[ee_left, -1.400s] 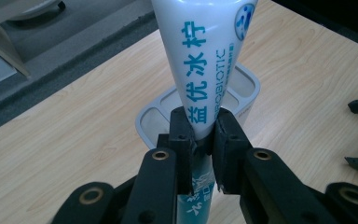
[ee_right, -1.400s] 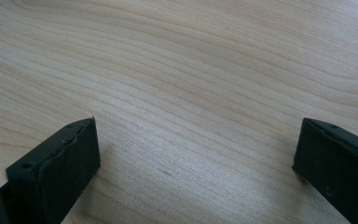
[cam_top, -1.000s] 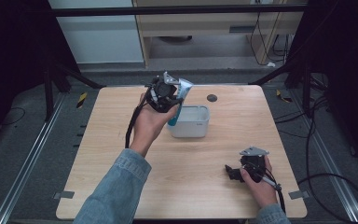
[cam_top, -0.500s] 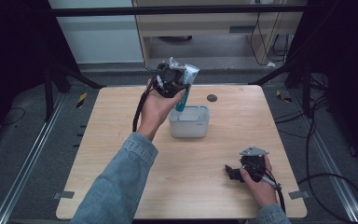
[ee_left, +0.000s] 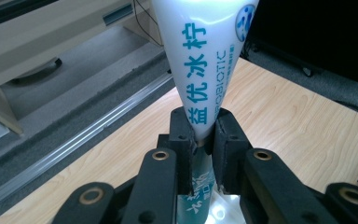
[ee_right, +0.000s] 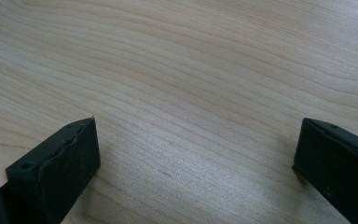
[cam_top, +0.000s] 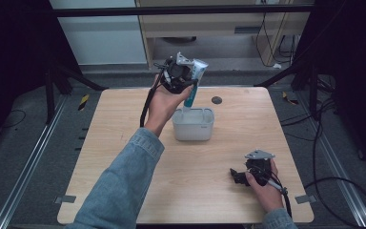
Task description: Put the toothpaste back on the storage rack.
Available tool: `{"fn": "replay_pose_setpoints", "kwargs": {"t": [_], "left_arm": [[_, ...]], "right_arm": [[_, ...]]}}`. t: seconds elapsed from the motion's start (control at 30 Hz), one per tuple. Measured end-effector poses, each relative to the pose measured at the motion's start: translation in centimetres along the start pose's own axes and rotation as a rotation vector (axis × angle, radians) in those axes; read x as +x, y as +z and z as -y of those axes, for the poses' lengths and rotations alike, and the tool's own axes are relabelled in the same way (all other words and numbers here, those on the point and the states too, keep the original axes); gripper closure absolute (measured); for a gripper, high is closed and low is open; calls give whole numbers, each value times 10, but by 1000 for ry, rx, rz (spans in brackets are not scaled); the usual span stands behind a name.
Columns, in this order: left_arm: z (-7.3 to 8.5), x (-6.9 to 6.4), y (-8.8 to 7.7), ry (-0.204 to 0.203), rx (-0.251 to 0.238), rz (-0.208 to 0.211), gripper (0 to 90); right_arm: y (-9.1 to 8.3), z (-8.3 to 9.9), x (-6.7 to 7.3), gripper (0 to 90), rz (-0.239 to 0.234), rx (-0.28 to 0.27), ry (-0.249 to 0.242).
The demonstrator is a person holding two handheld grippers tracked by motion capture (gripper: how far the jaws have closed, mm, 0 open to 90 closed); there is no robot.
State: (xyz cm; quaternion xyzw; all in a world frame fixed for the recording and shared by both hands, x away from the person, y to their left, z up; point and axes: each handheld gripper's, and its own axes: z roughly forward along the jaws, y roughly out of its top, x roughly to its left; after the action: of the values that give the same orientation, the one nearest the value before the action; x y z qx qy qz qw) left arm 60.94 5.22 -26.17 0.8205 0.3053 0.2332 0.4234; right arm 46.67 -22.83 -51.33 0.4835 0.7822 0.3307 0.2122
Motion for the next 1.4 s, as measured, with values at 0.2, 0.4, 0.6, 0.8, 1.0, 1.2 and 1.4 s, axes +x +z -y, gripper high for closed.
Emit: {"fn": "replay_pose_setpoints", "kwargs": {"t": [0.2,0.4,0.6,0.8,1.0,1.2,1.4], "left_arm": [[-4,-3,9,14,-7,-14,793],[0,-2,14,1,-19,-24,792],[5,0,14,-9,-32,-30,792],[12,-6,15,-21,-49,-17,792],[16,-11,13,-17,-51,-16,792],[26,-15,19,-6,-31,-24,792],[35,-16,26,-4,-14,-37,792]], "right_arm": [[0,0,0,4,-1,2,4],[0,0,0,4,-1,2,6],[0,0,0,4,-1,1,5],[0,0,0,4,0,4,4],[0,0,0,4,-1,2,5],[0,0,0,4,-1,3,6],[0,0,0,4,0,4,3]]}}
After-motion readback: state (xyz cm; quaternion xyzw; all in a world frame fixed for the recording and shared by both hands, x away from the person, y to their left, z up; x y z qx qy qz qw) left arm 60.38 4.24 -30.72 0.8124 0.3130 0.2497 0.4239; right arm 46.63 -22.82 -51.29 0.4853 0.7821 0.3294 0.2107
